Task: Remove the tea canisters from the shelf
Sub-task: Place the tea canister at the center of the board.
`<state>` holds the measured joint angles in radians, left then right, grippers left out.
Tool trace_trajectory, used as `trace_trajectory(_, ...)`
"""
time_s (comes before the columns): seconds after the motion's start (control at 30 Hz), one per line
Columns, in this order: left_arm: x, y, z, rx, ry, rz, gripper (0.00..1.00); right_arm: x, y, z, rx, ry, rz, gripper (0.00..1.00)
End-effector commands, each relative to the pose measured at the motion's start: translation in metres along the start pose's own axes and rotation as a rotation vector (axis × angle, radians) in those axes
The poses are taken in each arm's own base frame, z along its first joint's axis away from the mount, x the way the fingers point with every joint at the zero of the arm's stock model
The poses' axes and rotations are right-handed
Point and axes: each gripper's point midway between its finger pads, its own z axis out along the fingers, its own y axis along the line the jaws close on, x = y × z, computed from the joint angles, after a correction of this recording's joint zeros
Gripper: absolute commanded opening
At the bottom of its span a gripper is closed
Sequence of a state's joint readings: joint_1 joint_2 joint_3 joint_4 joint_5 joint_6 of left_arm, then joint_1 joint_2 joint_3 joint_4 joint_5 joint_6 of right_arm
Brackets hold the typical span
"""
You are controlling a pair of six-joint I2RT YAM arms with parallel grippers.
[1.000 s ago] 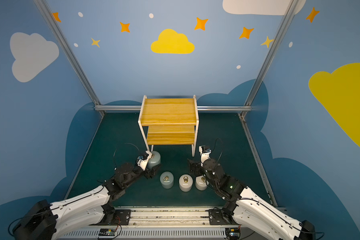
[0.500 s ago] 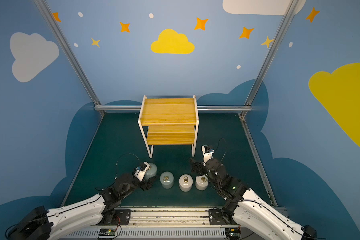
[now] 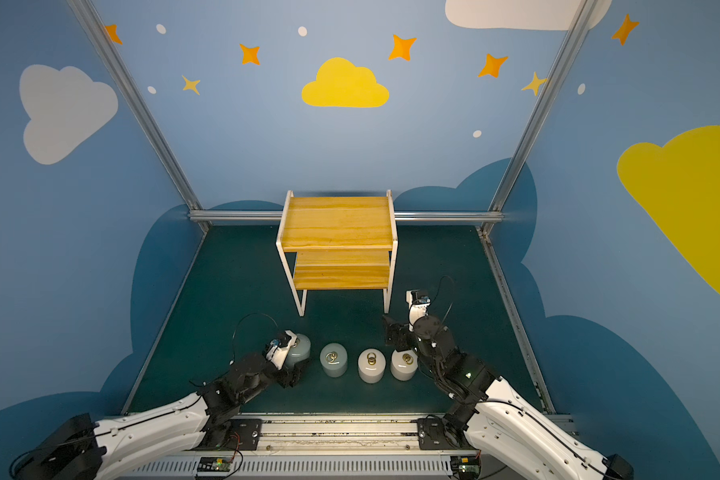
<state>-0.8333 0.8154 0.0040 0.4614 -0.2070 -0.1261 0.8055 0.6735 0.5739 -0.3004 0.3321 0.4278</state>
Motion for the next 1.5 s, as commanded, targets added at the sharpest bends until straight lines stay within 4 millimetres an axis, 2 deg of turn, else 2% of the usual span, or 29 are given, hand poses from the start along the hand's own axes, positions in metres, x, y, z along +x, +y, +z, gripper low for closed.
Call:
trace_trajectory(0.0, -0.017, 0.000, -0.002, 0.000, -0.086, -0.023, 0.66, -0.001, -0.001, -0.001, -0.002, 0.000, -0.003, 0.91)
trace_trajectory(0.83, 0.002, -0.003, 0.023, -0.003, -0.003, 0.003, 0.68, 0.000, -0.003, -0.001, -0.001, 0.007, 0.000, 0.91)
trace_trajectory(1.47, 0.017, -0.008, 0.022, -0.017, 0.068, -0.012, 0.81, 0.001, -0.005, -0.001, 0.000, 0.005, 0.007, 0.91)
